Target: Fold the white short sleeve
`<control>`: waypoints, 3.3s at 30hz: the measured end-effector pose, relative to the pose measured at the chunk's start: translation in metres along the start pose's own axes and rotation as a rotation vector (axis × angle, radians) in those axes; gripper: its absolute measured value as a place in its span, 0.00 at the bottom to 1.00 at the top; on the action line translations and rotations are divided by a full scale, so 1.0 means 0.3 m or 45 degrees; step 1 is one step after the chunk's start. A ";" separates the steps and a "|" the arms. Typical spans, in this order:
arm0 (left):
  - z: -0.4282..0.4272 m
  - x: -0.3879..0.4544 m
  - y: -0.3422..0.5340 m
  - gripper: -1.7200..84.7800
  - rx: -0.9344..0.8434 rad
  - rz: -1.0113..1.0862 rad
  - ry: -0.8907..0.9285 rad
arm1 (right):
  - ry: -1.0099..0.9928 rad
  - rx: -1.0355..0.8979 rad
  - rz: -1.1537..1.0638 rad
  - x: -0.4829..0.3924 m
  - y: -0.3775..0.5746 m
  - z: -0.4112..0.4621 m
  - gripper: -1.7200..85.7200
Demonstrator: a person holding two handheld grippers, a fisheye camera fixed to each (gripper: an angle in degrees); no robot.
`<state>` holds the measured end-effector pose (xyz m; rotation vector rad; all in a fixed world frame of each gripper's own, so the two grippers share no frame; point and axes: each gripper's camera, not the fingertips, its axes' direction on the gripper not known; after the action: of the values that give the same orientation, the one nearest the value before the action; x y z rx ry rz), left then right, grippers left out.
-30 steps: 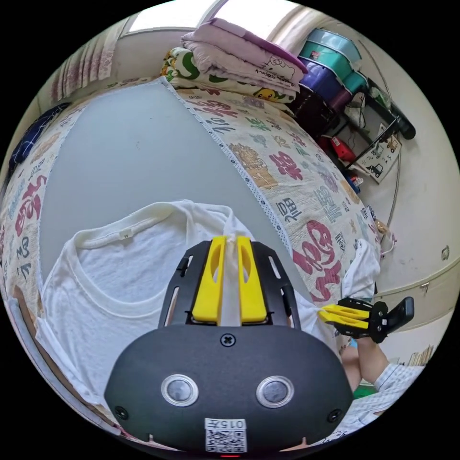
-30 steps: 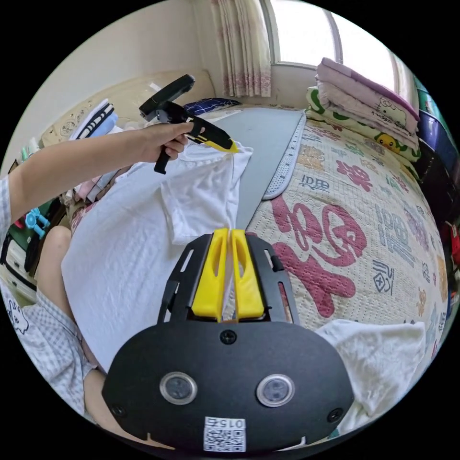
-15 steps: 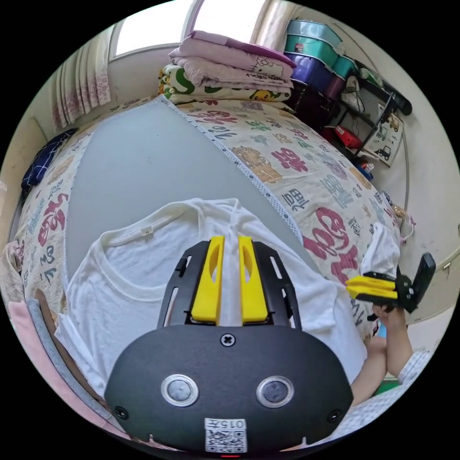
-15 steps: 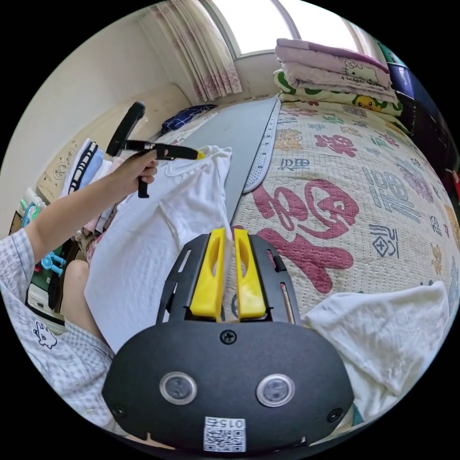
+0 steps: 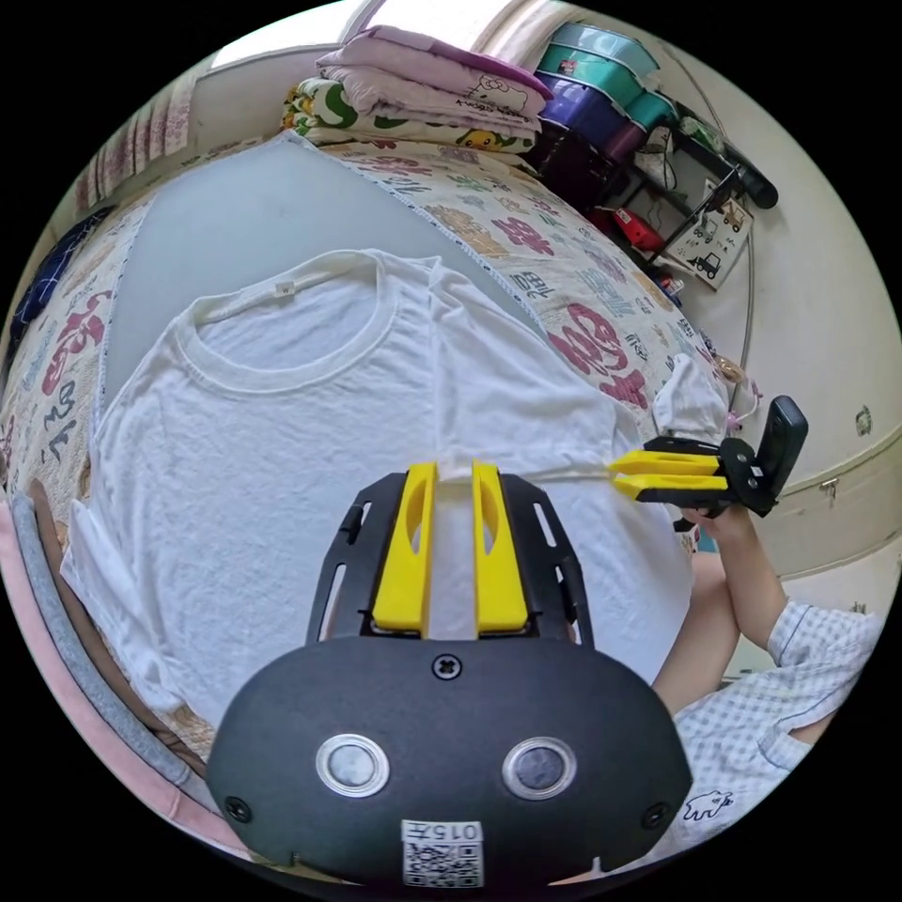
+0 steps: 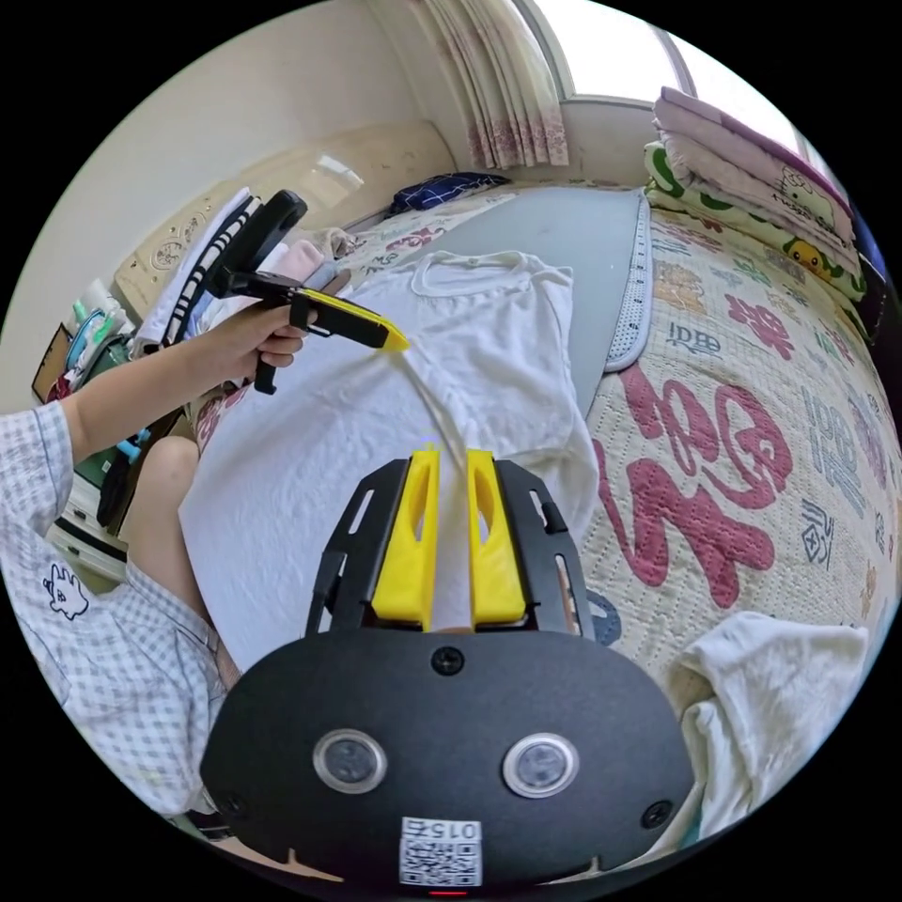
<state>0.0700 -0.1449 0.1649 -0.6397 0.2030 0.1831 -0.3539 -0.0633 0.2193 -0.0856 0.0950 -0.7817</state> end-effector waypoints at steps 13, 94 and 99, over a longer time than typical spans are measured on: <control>0.037 -0.033 0.178 0.02 0.042 0.031 0.045 | 0.288 -0.020 -0.133 -0.008 0.210 0.266 0.09; 0.114 -0.195 1.412 0.01 0.762 -0.715 -0.321 | 0.023 -0.128 -0.062 -0.100 -0.178 2.057 0.02; 0.125 -0.053 1.322 0.02 0.653 -0.263 -0.486 | 0.012 0.006 0.176 0.207 0.003 1.776 0.03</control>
<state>-0.0320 0.1886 -0.0287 -0.1057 -0.1830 0.0467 -0.2470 -0.0844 0.7445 -0.0700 0.1065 -0.6445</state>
